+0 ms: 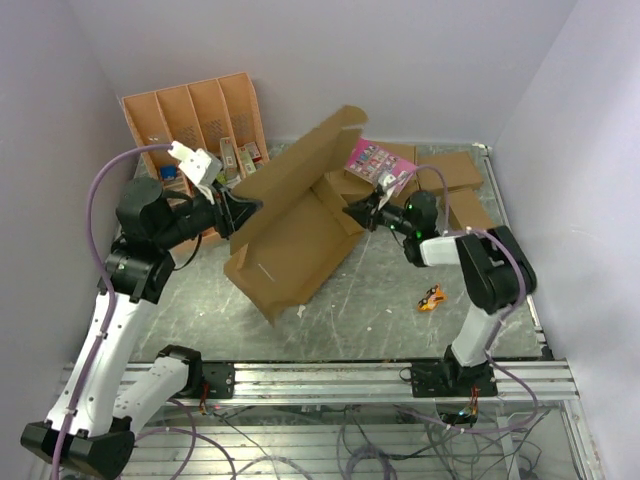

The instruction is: Fold the paper box

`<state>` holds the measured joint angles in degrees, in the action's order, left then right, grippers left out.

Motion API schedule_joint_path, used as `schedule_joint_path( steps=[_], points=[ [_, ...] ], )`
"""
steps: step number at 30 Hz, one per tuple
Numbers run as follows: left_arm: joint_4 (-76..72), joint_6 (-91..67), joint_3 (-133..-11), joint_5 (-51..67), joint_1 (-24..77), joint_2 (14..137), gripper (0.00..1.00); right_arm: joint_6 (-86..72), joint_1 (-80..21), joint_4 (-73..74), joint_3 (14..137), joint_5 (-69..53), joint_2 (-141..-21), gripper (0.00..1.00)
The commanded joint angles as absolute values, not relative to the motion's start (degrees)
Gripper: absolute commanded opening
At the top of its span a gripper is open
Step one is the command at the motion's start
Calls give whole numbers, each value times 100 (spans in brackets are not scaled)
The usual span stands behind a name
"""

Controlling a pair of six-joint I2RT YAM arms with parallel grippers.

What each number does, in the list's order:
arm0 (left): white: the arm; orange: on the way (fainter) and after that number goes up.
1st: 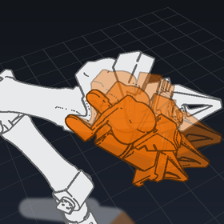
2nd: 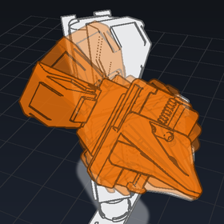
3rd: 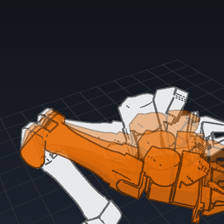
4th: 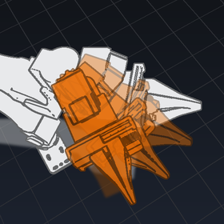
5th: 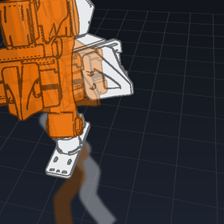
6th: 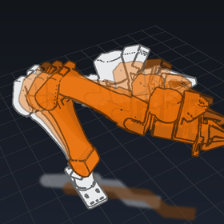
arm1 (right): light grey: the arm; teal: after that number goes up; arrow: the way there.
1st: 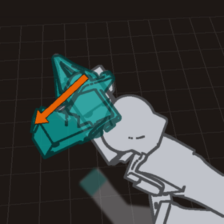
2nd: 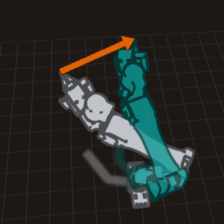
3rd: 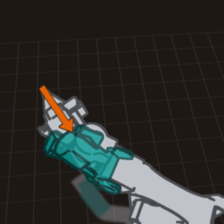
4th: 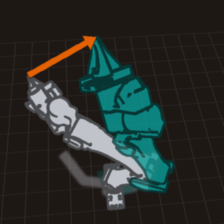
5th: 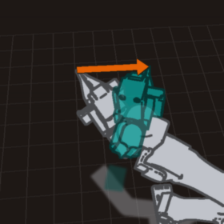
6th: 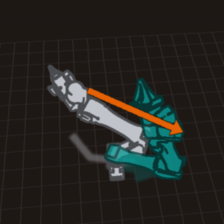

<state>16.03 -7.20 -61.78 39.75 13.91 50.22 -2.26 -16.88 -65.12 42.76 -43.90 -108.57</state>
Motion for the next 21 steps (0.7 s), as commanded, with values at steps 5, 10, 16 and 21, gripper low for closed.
schedule_joint_path(
  steps=[5, 10, 16, 21],
  points=[
    [1390, -1375, -5880, 2626, 1334, 4474, 46, 1838, -1775, -1121, 5394, -4456, -9273, 0],
    [1235, -1742, -5174, 2821, 1335, 4274, 49, 2351, -1772, 927, 5873, -3969, -9005, 0],
    [962, -2026, -4241, 2820, 1336, 3828, 49, 2405, -1733, 1450, 5274, -3402, -8488, 0],
    [854, -1803, -3860, 3089, 1336, 3885, 34, 2414, -1734, 1757, 5047, -3200, -8409, 0]
  ],
)
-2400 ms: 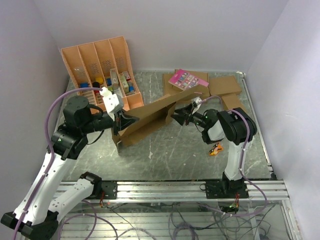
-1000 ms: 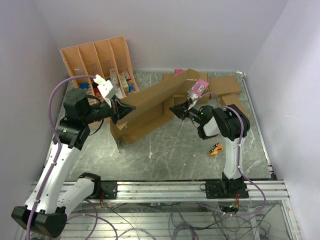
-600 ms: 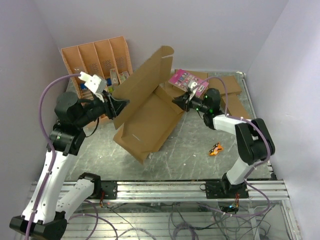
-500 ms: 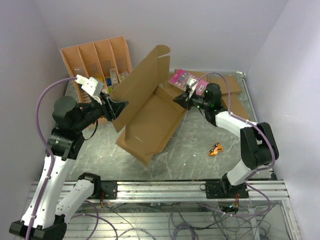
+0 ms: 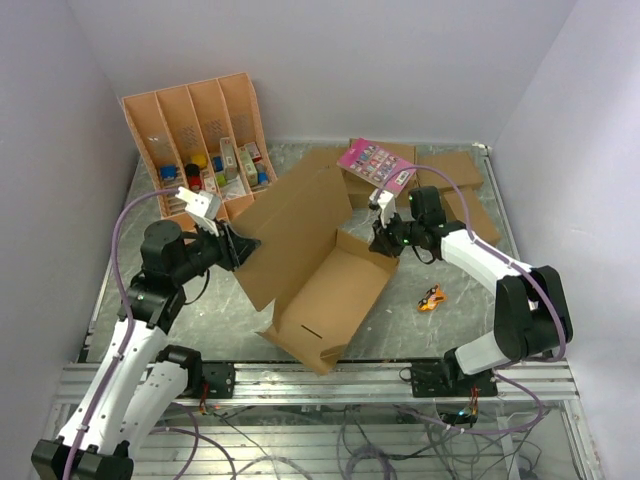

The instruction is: Fold the paper box

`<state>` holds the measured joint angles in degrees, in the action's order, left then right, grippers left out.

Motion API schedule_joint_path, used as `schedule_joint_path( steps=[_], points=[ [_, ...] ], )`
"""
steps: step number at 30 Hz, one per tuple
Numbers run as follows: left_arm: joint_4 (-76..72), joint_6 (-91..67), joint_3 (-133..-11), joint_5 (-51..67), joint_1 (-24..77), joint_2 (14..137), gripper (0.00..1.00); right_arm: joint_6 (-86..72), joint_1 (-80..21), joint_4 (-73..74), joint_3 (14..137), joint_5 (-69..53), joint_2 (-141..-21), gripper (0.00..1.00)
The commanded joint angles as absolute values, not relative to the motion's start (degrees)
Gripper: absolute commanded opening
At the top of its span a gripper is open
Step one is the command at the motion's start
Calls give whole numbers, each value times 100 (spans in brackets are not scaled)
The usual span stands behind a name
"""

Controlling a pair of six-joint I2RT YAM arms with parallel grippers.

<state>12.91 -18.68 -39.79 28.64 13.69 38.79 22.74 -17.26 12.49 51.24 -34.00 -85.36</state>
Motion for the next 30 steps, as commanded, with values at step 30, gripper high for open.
schedule_joint_path(
  steps=[30],
  points=[
    [186, -647, -3946, 3963, 1572, 4332, 7, 2607, -2425, 1785, 5045, -1733, -9302, 23]
  ],
)
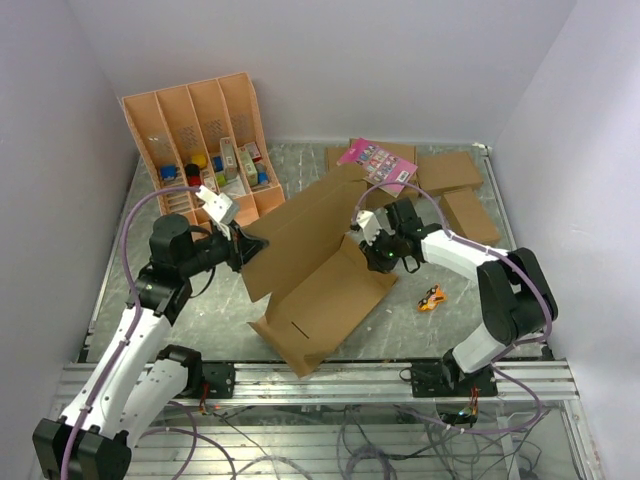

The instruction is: Fold the paper box

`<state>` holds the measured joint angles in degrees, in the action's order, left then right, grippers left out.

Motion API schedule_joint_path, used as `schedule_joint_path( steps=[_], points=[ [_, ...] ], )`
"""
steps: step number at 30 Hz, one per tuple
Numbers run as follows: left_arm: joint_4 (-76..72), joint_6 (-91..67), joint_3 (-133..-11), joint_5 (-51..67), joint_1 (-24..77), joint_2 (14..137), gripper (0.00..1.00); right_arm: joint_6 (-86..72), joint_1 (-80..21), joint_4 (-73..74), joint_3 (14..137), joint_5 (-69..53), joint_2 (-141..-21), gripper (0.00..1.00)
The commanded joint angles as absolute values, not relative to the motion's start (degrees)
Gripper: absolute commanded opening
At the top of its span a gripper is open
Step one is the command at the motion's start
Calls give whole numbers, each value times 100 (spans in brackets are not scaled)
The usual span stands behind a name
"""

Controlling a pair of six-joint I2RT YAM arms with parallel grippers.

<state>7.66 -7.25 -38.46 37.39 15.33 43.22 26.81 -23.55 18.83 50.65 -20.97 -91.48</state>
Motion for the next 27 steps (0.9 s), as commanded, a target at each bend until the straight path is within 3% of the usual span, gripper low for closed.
schedule_joint_path(
  steps=[1, 9, 12, 19, 23, 27],
  points=[
    [174, -654, -3946, 3971, 1580, 4339, 7, 2586, -2428, 1758, 5045, -1700, -9322, 23],
    [311, -519, -4124, 3994, 1582, 4481, 7, 2374, -2451, 1572, 5076, -1542, -9456, 23],
    [391, -455, -4167, 3978, 1588, 4444, 7, 2233, -2495, 1419, 4988, -1222, -9390, 0],
    [639, -298, -4290, 3933, 1591, 4380, 7, 2126, -2520, 1385, 4872, -888, -9254, 0],
    [717, -212, -4380, 3920, 1597, 4439, 7, 2131, -2514, 1447, 4927, -1168, -9172, 24],
    [636, -275, -4399, 3923, 1625, 4506, 7, 2105, -2505, 1450, 5006, -1328, -9157, 35]
  ],
)
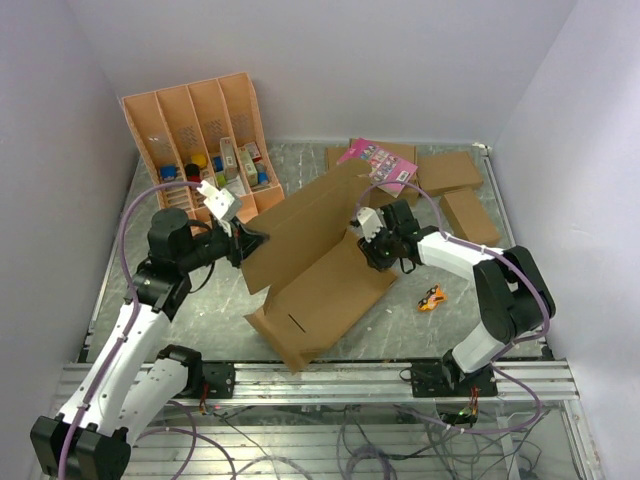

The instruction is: Fold the paper box

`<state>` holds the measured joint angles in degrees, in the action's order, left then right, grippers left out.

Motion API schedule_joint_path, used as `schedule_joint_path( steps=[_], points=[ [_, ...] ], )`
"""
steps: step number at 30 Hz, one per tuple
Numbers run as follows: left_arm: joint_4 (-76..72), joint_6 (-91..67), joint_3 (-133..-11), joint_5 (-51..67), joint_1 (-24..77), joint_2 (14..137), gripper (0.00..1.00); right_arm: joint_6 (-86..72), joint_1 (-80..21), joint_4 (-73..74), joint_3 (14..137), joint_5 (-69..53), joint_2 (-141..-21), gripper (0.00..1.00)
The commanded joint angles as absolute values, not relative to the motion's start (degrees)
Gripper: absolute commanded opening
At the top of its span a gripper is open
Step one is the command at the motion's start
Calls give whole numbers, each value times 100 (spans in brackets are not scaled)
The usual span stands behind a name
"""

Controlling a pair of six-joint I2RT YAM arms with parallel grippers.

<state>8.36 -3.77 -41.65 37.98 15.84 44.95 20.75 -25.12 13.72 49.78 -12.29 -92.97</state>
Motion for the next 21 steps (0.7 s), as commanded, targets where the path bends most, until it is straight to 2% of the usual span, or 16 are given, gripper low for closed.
schedule_joint_path(
  steps=[1, 9, 21],
  points=[
    [619, -283, -4409, 3928, 1632, 4529, 7, 2087, -2497, 1441, 5024, -1350, -9150, 36],
    [760, -200, -4517, 3869, 1676, 4566, 7, 1945, -2290, 1282, 5013, -1640, -8906, 43],
    [565, -537, -4313, 3783, 1772, 4510, 7, 1820, -2259, 889, 4870, -1514, -8923, 43]
  ],
)
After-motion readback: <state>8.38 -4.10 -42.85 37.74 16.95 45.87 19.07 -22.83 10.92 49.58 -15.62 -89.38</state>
